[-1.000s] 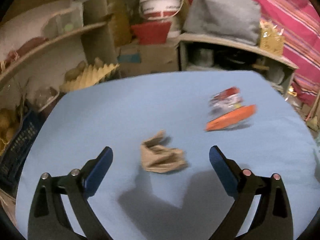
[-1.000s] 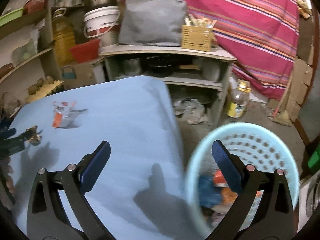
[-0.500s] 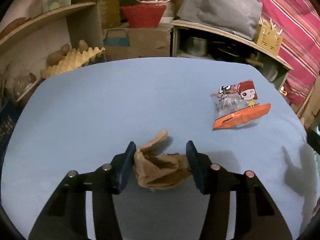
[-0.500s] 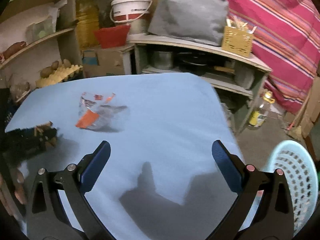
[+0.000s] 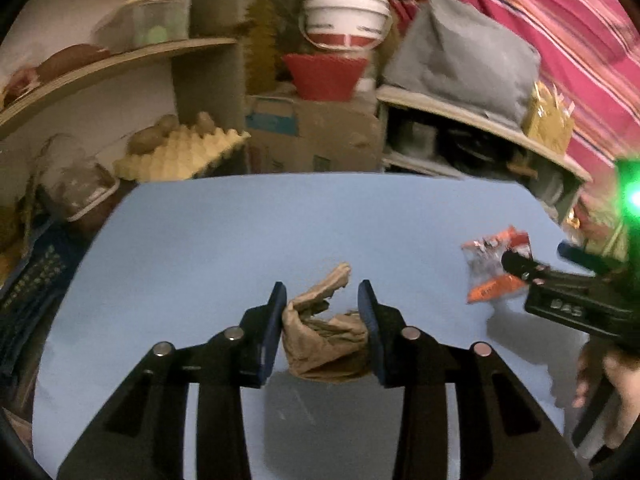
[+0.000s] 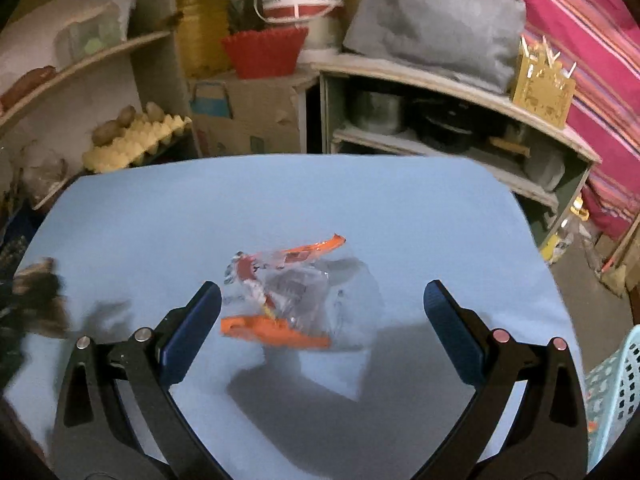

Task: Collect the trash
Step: 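Close the left tool on the crumpled brown paper, then grasp the clear orange-trimmed wrapper with the right tool while the left holds the paper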

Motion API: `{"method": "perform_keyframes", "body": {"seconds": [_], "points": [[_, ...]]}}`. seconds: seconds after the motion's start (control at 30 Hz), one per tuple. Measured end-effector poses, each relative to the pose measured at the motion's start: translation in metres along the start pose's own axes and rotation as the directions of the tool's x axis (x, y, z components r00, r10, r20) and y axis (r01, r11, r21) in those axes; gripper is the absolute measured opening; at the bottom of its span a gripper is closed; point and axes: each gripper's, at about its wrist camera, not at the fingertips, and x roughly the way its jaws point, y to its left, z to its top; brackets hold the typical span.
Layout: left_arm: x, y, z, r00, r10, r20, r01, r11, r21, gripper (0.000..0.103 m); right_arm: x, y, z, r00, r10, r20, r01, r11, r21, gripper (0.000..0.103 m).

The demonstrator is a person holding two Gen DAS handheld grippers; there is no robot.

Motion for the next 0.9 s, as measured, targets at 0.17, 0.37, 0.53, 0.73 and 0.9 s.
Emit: {"method": "perform_keyframes", "body": {"seconds": [0.17,0.37,0.53,0.73,0.9], "points": [[-0.016,0.016,0.006,0.997,0.049,0.054,-0.048,0.999,-0.021,0.038,0.021,-0.004,-0.001,0.996,0.057,-0.070,-0.053,0.997,0.055,0.080],[-0.030,0.020,0.009,0.994,0.061,0.094,-0.057,0.998,-0.038,0.037,0.013,0.005,-0.005,0.994,0.091,-0.058,-0.091,0.996,0.011,0.047],[-0.040,0.014,0.010,0.990,0.070,0.119,-0.067,0.997,-0.034,0.037,0.002,0.000,-0.011,0.995,0.097,-0.035,-0.096,0.995,0.010,0.017],[-0.046,0.008,0.009,0.989,0.068,0.133,-0.064,0.997,-0.034,0.038,-0.021,-0.014,-0.018,0.995,0.101,-0.009,-0.101,0.995,0.008,0.005],[-0.052,-0.003,0.006,0.988,0.061,0.144,-0.058,0.998,-0.025,0.037,-0.055,-0.037,-0.034,0.995,0.098,0.029,-0.098,0.995,0.014,0.005]]}}
